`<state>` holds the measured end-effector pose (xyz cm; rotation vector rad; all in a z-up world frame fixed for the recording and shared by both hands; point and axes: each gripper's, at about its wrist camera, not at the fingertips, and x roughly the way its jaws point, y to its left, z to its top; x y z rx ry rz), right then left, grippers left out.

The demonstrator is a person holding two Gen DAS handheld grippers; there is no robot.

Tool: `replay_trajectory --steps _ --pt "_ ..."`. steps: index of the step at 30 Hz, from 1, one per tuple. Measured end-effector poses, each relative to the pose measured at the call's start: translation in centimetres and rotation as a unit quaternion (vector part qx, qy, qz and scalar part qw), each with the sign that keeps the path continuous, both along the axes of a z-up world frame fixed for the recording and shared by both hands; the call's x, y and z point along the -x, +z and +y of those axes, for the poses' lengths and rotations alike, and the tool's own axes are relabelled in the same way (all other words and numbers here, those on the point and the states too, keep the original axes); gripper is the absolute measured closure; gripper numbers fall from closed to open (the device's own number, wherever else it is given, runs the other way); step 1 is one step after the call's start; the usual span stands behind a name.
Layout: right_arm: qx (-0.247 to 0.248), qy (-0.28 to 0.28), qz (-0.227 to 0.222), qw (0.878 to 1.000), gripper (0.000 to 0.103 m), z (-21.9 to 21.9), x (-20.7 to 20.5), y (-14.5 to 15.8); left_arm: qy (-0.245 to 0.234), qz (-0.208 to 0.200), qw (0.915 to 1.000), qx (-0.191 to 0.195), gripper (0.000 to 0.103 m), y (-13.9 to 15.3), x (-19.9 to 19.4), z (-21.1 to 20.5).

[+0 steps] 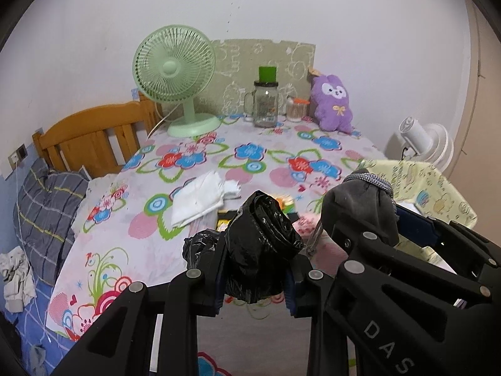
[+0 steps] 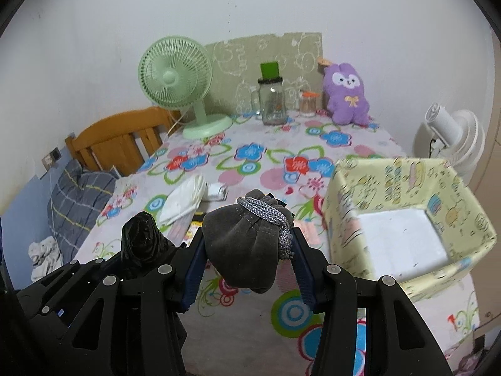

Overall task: Organize soft objects
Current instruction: 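Carry the black bag with left tool while right carries grey pouch over box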

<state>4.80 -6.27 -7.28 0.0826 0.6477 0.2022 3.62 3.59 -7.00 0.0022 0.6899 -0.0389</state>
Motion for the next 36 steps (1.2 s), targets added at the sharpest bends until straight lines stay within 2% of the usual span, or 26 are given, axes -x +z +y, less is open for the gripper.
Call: replay_trajectory --steps 9,20,36 --pt "-0.003 -0.008 -0.033 0.999 0.048 -2.1 0.9 3.1 -0.009 -0.020 0.9997 0.006 0.074 2.6 0.5 -1.7" --pt "-0.012 -0.018 -0.058 0.998 0.048 -5.5 1.5 5.3 -0.028 -0.042 0.9987 0.006 0.074 4.9 0.4 -5.1" --pt "-0.011 -0.040 -0.072 0.997 0.048 -10.9 0.7 5.9 -0.056 -0.054 0.9970 0.007 0.073 5.5 -1.1 -10.5"
